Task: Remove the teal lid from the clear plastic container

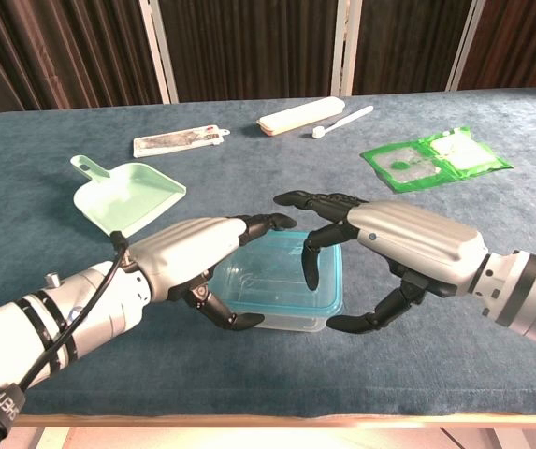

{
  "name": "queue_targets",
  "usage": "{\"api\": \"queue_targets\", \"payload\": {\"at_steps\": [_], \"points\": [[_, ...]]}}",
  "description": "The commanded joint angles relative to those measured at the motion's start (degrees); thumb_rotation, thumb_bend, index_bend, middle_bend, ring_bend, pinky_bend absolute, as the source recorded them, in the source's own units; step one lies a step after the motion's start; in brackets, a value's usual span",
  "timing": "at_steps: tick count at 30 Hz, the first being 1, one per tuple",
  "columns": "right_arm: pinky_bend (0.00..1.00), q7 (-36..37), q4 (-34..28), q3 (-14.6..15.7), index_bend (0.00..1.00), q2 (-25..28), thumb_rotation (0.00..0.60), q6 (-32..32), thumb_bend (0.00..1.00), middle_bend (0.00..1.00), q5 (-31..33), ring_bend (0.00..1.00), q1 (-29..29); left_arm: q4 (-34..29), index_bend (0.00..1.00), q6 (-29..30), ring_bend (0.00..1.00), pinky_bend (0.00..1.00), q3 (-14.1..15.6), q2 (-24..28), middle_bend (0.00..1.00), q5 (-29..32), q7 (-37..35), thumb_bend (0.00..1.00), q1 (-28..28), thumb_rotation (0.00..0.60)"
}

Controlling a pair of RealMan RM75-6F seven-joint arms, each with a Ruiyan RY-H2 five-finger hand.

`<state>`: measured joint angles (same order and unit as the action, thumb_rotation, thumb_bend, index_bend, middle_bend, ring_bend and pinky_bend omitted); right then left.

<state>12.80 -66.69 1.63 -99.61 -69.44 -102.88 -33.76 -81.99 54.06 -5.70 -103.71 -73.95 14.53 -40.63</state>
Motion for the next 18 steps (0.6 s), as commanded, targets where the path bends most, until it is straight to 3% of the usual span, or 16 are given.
{"api": "queue_targets", "payload": {"at_steps": [1,18], "points": [[0.00,-0.3,0.2,0.1,0.63,-0.3,0.600,0.2,0.35,0.06,0.5,0.00,-0.2,-0.1,0.00,0.0,0.41,0.53,0.0,0.0,0.59,0.1,0.0,0.29,0.0,0.600],[0.00,-0.7,0.6,0.2,0.65,-1.1,0.600,-0.1,0.35,0.07,2.2,0.00,-0.9,-0.6,0.00,0.0,0.41,0.53,0.5,0.6,0.59,-0.1,0.1,0.29,0.1,0.600]]}}
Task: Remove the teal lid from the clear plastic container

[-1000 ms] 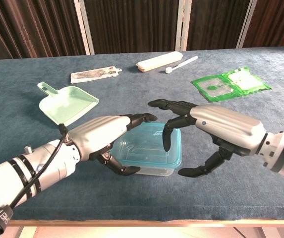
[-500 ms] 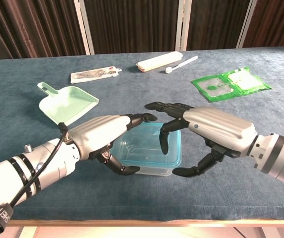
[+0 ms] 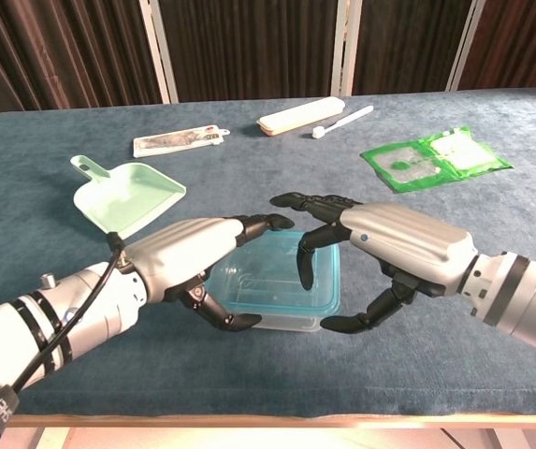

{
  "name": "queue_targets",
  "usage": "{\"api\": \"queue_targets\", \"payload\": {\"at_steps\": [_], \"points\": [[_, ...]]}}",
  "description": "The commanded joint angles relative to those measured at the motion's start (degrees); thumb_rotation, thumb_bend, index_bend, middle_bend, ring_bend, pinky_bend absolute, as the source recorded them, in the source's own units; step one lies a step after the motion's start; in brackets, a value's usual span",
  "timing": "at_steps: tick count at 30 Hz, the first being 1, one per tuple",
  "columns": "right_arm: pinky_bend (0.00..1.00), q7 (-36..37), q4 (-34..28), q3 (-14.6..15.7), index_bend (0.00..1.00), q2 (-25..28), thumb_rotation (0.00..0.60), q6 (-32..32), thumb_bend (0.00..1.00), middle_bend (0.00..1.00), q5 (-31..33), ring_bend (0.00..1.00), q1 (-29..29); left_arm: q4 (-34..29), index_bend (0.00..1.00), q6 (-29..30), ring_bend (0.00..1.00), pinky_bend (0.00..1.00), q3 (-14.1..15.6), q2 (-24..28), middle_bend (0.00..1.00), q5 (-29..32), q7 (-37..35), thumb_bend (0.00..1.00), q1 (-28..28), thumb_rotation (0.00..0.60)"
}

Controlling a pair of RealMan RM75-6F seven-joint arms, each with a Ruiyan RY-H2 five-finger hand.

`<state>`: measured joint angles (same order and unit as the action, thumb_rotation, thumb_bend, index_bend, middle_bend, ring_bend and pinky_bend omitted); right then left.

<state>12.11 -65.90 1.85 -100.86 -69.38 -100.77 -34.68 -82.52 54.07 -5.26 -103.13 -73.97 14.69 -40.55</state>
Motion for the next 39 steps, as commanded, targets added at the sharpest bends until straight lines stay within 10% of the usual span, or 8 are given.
{"api": "queue_targets", "payload": {"at_steps": [1,39], "points": [[0.00,-0.1,-0.3,-0.1,0.65,0.2,0.600,-0.2,0.35,0.07,0.2,0.00,0.0,-0.1,0.00,0.0,0.41,0.53,0.0,0.1,0.59,0.0,-0.1,0.29,0.0,0.600],[0.00,-1.6,0.3,-1.9,0.65,0.1,0.600,0.0,0.44,0.08,2.5,0.00,-2.0,0.3,0.00,1.1,0.42,0.55,1.6,0.0,0.60,-2.7,0.1,0.29,0.6,0.600]]}}
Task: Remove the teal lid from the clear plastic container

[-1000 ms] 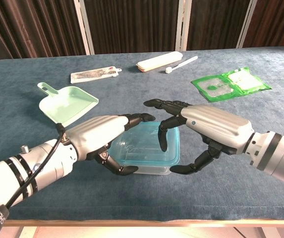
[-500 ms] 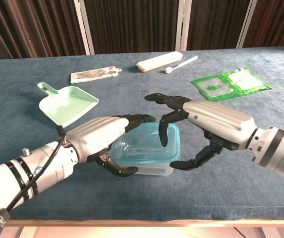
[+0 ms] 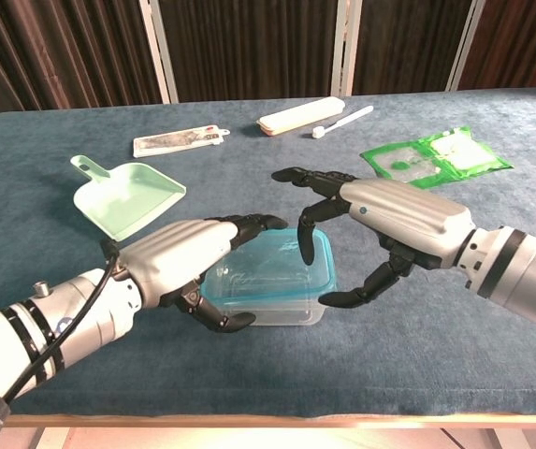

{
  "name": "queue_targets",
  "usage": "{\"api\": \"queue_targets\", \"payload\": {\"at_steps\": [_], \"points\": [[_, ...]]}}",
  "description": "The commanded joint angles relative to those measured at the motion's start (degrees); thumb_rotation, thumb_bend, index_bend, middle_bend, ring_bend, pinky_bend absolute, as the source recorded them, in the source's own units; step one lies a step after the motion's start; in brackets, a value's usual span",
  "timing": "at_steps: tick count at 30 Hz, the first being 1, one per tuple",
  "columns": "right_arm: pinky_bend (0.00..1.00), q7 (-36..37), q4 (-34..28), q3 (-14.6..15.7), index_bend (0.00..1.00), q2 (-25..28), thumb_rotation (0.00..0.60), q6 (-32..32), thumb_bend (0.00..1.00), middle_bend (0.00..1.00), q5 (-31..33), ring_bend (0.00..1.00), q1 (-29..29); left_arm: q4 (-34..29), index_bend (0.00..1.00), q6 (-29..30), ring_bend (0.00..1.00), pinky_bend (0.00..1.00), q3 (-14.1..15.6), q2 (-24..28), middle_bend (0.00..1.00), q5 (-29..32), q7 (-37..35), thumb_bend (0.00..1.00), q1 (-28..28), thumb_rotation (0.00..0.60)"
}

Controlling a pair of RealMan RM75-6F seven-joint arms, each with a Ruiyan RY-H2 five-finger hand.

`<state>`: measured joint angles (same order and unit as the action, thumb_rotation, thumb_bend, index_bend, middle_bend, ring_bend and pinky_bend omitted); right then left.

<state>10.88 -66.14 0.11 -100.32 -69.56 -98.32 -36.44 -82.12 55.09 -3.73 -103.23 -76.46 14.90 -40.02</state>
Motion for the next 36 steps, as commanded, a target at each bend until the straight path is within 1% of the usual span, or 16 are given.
{"api": "queue_targets", "payload": {"at_steps": [1,10,16,18,24,29,30,33,36], "points": [[0.00,-0.7,1.0,-0.2,0.65,-0.7,0.600,0.1,0.44,0.08,0.0,0.00,-0.4,-0.3,0.00,0.2,0.42,0.55,0.2,0.2,0.60,-0.3,-0.1,0.29,0.1,0.600],[0.00,-0.4,3.3,-0.6,0.65,-1.7,0.600,-2.2,0.44,0.09,-0.7,0.00,-0.7,-1.5,0.00,0.8,0.43,0.55,0.5,1.3,0.61,-1.2,-0.5,0.29,0.5,0.600],[0.00,-0.7,4.3,-0.7,0.67,-2.7,0.600,-2.4,0.45,0.11,-1.0,0.00,-1.3,-1.6,0.00,0.6,0.43,0.55,0.6,1.4,0.61,-1.4,-0.7,0.29,0.6,0.600],[0.00,-0.9,4.8,-0.6,0.68,-3.2,0.600,-2.5,0.49,0.11,-1.1,0.00,-1.3,-1.7,0.00,0.7,0.43,0.55,0.5,1.5,0.61,-1.5,-0.8,0.29,0.6,0.600],[0.00,-1.0,6.4,-0.1,0.70,-4.6,0.600,-2.7,0.63,0.13,-1.3,0.00,-1.5,-1.8,0.00,1.5,0.43,0.54,0.4,1.5,0.61,-2.3,-2.4,0.29,1.0,0.600],[0.00,-1.1,7.0,-0.2,0.73,-5.2,0.600,-3.5,0.76,0.15,-1.4,0.00,-1.4,-1.6,0.00,2.4,0.42,0.50,0.6,1.5,0.61,-3.6,-4.0,0.29,1.2,0.600],[0.00,-1.1,7.1,-0.1,0.73,-5.3,0.600,-3.8,0.77,0.15,-1.4,0.00,-1.4,-1.5,0.00,2.6,0.42,0.49,0.7,1.5,0.61,-4.1,-4.5,0.29,1.3,0.600],[0.00,-0.8,7.3,-0.2,0.73,-5.3,0.600,-4.5,0.78,0.16,-1.5,0.00,-1.3,-1.5,0.00,3.4,0.41,0.47,1.0,1.7,0.60,-5.4,-6.0,0.29,1.5,0.600],[0.00,-0.5,7.2,-0.3,0.75,-5.1,0.600,-5.3,0.78,0.16,-1.6,0.00,-1.2,-1.2,0.00,4.9,0.36,0.45,1.7,1.8,0.52,-7.9,-9.0,0.29,1.9,0.600]]}}
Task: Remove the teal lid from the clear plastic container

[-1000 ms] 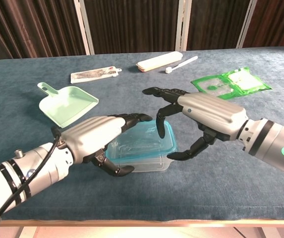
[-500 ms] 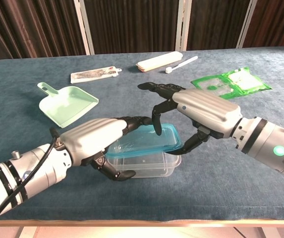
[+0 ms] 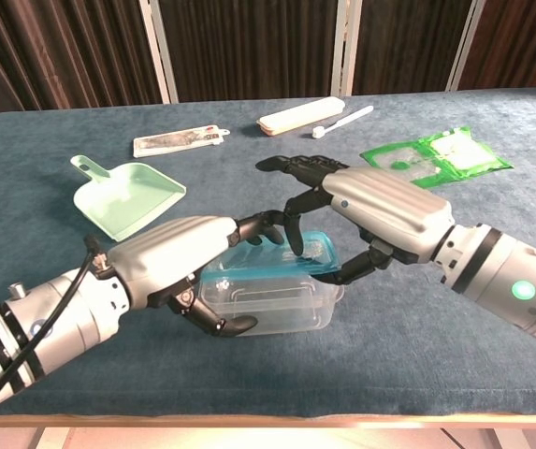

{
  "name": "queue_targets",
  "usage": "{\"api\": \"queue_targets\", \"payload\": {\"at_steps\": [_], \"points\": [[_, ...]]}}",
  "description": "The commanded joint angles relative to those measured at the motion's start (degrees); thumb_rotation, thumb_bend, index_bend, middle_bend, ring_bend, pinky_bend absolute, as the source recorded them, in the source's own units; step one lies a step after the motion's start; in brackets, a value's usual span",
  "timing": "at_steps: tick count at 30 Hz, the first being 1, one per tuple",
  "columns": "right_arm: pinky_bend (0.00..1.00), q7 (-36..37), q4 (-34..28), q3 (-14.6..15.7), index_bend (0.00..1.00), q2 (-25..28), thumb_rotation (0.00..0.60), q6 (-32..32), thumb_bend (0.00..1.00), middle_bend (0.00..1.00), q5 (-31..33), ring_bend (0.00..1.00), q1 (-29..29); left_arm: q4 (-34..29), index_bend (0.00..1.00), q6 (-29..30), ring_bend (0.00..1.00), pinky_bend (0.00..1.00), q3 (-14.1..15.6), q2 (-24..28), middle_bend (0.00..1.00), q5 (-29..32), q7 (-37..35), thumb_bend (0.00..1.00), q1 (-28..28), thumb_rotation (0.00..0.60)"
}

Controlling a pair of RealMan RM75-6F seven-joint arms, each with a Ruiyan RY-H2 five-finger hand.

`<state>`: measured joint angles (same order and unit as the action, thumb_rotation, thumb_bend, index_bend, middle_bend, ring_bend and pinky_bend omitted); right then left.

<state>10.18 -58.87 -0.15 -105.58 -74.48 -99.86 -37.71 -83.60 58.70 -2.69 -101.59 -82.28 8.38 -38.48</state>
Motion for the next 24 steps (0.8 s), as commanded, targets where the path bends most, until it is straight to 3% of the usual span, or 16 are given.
{"api": "queue_targets", "payload": {"at_steps": [1,7,10,14,24], "points": [[0.00,0.2,-0.1,-0.1,0.75,0.3,0.600,-0.8,0.78,0.16,-0.2,0.00,0.1,0.4,0.00,1.8,0.32,0.43,1.0,0.4,0.46,-3.1,-4.0,0.29,0.4,0.600],[0.00,-0.1,-0.5,-0.7,0.76,1.1,0.600,-3.1,0.78,0.17,-0.5,0.00,0.4,1.9,0.00,2.9,0.04,0.26,2.5,1.6,0.14,-7.0,-10.5,0.29,0.3,0.600],[0.00,-0.1,-0.7,-1.4,0.76,1.4,0.600,-3.9,0.78,0.17,-0.3,0.00,0.4,3.0,0.00,2.7,0.00,0.12,3.0,1.9,0.02,-8.2,-12.6,0.29,0.0,0.600],[0.00,-0.4,-0.7,-2.0,0.76,1.6,0.600,-4.8,0.78,0.18,-0.1,0.00,0.4,4.6,0.00,3.9,0.00,0.01,3.1,1.6,0.00,-9.4,-13.8,0.29,0.0,0.600],[0.00,-0.6,-1.1,-2.4,0.76,2.5,0.600,-6.3,0.78,0.18,-0.3,0.00,0.5,8.7,0.00,9.0,0.00,0.00,1.6,0.0,0.00,-11.5,-15.6,0.29,0.7,0.600]]}}
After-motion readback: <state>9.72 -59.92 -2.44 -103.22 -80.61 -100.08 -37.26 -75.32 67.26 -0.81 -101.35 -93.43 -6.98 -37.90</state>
